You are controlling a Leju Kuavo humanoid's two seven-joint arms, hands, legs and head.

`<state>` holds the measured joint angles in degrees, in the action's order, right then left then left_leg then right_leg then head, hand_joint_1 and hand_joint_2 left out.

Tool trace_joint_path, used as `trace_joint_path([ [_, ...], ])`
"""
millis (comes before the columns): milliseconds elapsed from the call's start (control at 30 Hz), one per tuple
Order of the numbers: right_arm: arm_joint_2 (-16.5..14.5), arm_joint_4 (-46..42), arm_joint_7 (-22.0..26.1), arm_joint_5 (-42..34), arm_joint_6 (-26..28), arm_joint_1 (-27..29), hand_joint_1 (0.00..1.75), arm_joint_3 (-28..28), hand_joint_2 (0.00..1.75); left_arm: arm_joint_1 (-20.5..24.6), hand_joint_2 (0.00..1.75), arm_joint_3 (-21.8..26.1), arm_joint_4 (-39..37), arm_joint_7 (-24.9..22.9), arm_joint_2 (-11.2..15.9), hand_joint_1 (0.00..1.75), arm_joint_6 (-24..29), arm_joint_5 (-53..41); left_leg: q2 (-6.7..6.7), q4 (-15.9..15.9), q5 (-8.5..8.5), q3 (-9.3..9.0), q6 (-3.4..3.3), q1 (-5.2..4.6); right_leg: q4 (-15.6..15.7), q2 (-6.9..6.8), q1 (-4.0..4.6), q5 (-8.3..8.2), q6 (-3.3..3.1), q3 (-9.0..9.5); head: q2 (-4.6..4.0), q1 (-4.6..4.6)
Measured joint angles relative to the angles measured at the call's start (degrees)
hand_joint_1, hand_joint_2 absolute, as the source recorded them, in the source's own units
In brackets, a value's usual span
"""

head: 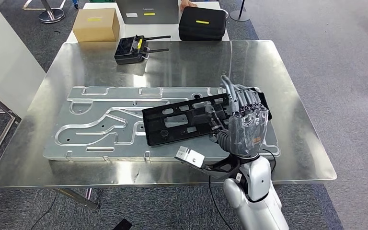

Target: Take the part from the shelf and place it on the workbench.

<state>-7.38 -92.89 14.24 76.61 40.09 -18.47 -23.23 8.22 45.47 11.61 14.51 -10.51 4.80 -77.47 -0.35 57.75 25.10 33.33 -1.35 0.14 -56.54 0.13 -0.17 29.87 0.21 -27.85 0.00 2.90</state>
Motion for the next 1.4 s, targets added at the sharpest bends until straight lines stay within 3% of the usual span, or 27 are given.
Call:
trace_joint_path([
  [67, 0.3, -0.8, 2.6, -2.3, 0.0, 1.2, 0.0, 0.9, 1.75, -0.1, 0.0, 0.0, 0.0, 0.0, 0.0, 0.0, 0.3, 0.5, 0.0, 0.0, 0.01, 0.0, -0.01, 0.0, 0.0, 0.0, -0.01, 0.01, 0.0, -0.03, 0.0, 0.0],
  [133, -0.2, -2.9, 9.4, -6.8, 0.0, 3.8, 0.0, 3.7, 1.75, -0.4, 0.0, 0.0, 0.0, 0.1, 0.0, 0.0, 0.9, 1.0, -0.03, 0.0, 0.04, 0.0, -0.01, 0.0, 0.0, -0.05, -0.01, 0.05, 0.01, -0.03, 0.0, 0.0],
  [267, -3.1, -7.9, 21.7, -15.8, 0.1, 10.5, 0.0, 12.0, 0.0, -1.4, 0.0, 0.1, 0.0, 0.0, 0.0, 0.0, 2.3, 1.6, -0.04, 0.0, 0.1, 0.01, 0.01, -0.01, 0.1, -0.08, -0.01, 0.1, 0.02, -0.01, 0.0, 0.0],
  [367, -5.1, -11.5, 24.8, -19.4, 0.1, 14.8, 0.0, 16.5, 0.0, -2.0, 0.0, 0.1, 0.0, -0.2, 0.0, 0.0, 3.5, 1.7, -0.03, 0.0, 0.14, -0.01, 0.03, -0.01, 0.1, -0.08, -0.01, 0.14, 0.04, -0.02, 0.0, -0.01],
  [600, -7.8, -19.1, 25.4, -23.7, 0.1, 21.8, 0.0, 19.7, 0.0, -2.8, 0.0, 0.2, 0.0, -0.8, 0.0, 0.0, 6.6, 1.6, -0.02, 0.1, 0.23, -0.03, -0.03, -0.13, 0.1, -0.06, -0.13, 0.14, 0.08, 0.0, 0.0, -0.01],
  [767, -8.9, -23.0, 25.4, -25.6, 0.0, 24.4, 0.0, 20.7, 0.0, -3.2, 0.0, 0.2, 0.0, -1.2, 0.0, 0.0, 7.5, 1.5, -0.03, 0.4, 0.56, 0.0, -0.43, -0.38, 0.2, -0.05, -0.41, 0.26, 0.43, 0.12, 0.0, 0.0],
  [867, -9.3, -24.5, 25.4, -25.8, 0.0, 25.2, 0.0, 21.0, 0.0, -3.5, 0.0, 0.2, 0.0, -1.2, -0.1, 0.0, 7.6, 1.4, 0.07, -0.4, 0.28, -0.53, -0.93, 0.0, -0.5, -0.02, -0.47, 0.86, 0.87, 0.15, 0.0, 0.02],
  [933, -9.3, -25.1, 25.4, -25.8, 0.0, 25.6, 0.0, 21.2, 0.0, -3.6, 0.0, 0.2, 0.0, -1.2, -0.2, 0.0, 7.8, 1.4, 0.19, -1.0, 0.08, -1.02, -1.24, 0.34, -5.1, -0.02, -0.59, 3.39, 1.06, -1.97, 0.0, 0.1],
  [1000, -9.3, -25.4, 25.5, -25.8, 0.0, 26.1, 0.0, 21.5, 0.0, -3.7, 0.0, 0.2, 0.0, -1.2, -0.2, 0.0, 7.9, 1.4, 0.21, -1.1, 0.13, -1.07, -1.32, 0.37, -12.8, -0.04, -0.73, 6.52, 1.27, -6.33, 0.0, 0.13],
  [1033, -9.3, -25.4, 25.5, -25.9, 0.0, 26.3, 0.0, 21.6, 0.0, -3.8, 0.0, 0.2, 0.0, -1.2, -0.2, 0.0, 7.9, 1.4, 0.2, -1.0, 0.16, -1.09, -1.3, 0.37, -15.5, -0.05, -0.85, 7.03, 1.39, -8.12, 0.0, 0.14],
  [1067, -9.3, -25.5, 25.5, -26.0, 0.0, 26.5, 0.0, 21.8, 0.0, -3.9, 0.0, 0.2, 0.0, -1.2, -0.2, 0.0, 8.0, 1.3, 0.2, -1.0, 0.23, -1.13, -1.23, 0.39, -16.5, -0.05, -0.96, 6.43, 1.5, -9.06, 0.0, 0.12],
  [1100, -9.4, -25.5, 25.5, -26.1, 0.0, 26.7, 0.0, 21.9, 0.0, -4.0, 0.0, 0.2, 0.0, -1.2, -0.2, 0.0, 8.0, 1.3, 0.18, -0.9, 0.32, -1.2, -1.11, 0.43, -15.3, -0.07, -1.1, 4.76, 1.58, -8.93, 0.0, 0.13],
  [1167, -9.4, -25.8, 25.5, -26.3, 0.0, 26.8, 0.0, 22.0, 0.0, -4.0, 0.0, 0.2, 0.0, -1.2, -0.3, 0.0, 8.0, 1.1, 0.11, -0.5, 0.65, -1.3, -0.61, 0.48, -8.5, -0.09, -1.31, 0.31, 1.61, -6.37, 0.0, 0.13],
  [1200, -9.4, -26.0, 25.5, -26.4, 0.0, 26.9, 0.0, 22.1, 0.0, -4.0, 0.0, 0.2, 0.0, -1.2, -0.3, 0.0, 8.0, 1.1, 0.05, -0.1, 0.87, -1.22, -0.24, 0.44, -5.4, -0.04, -1.27, -1.13, 1.47, -5.17, 0.0, 0.13],
  [1267, -9.4, -26.2, 25.5, -26.6, 0.0, 27.2, 0.0, 22.2, 0.0, -3.9, 0.0, 0.2, 0.0, -1.2, -0.3, 0.0, 8.0, 1.0, -0.02, 0.3, 1.11, -0.99, 0.54, 0.32, -2.5, 0.14, -1.06, -1.97, 0.96, -4.24, 0.0, 0.09],
  [1333, -9.4, -26.3, 25.5, -26.7, 0.0, 27.4, 0.0, 22.4, 0.0, -4.0, 0.0, 0.2, 0.0, -1.2, -0.3, 0.0, 8.1, 0.9, 0.0, 0.3, 1.02, -0.94, 1.21, 0.47, -2.5, 0.27, -0.88, -2.15, 0.21, -4.45, 0.0, 0.07],
  [1400, -9.5, -26.4, 25.5, -26.8, 0.0, 27.5, 0.0, 22.4, 0.0, -3.9, 0.0, 0.2, 0.0, -1.2, -0.3, 0.0, 8.1, 0.9, 0.04, 1.6, 2.27, -0.42, 1.76, 0.67, -2.3, 0.18, -0.91, -2.48, -0.59, -4.51, 0.0, 0.06],
])
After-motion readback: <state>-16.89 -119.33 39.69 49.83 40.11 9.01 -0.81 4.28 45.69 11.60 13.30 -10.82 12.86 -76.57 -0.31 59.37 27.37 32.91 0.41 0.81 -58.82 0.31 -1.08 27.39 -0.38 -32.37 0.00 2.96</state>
